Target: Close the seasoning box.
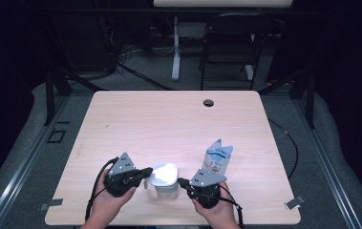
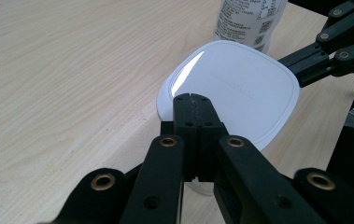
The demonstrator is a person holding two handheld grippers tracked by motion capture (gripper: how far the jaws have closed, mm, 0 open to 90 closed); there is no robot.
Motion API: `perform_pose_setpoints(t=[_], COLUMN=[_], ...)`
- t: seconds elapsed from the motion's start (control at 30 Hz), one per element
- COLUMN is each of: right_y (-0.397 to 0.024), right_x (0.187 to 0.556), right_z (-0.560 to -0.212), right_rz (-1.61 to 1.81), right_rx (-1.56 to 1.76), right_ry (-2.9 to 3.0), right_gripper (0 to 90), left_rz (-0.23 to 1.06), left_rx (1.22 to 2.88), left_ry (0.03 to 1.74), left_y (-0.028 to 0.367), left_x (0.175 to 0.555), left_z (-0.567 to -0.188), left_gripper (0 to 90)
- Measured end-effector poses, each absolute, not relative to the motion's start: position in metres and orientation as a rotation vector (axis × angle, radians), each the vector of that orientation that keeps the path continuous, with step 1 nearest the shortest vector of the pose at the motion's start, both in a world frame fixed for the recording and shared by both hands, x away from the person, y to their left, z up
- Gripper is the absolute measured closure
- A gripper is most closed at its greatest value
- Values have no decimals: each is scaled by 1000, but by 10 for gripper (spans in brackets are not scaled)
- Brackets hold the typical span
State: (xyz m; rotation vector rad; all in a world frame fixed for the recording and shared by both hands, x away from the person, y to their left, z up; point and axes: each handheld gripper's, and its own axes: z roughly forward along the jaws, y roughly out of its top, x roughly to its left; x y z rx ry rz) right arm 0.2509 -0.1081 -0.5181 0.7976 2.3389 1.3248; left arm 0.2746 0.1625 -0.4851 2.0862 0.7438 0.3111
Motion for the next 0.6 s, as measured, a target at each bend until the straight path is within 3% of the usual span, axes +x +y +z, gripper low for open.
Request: perform_pose_setpoints(t=[0.3,0.6], right_y=[-108,-108], right_x=[251,251], right_z=[-517,-518], right_rz=[1324,1327], right_rx=[794,797], right_ry=[2340,2332], right_gripper=[890,863], left_rz=[315,318], left_rx=[2079,2045], left_ry=[742,776], left_y=[164,183], left_x=[273,264], left_z=[-486,-493], left_gripper=[900,839])
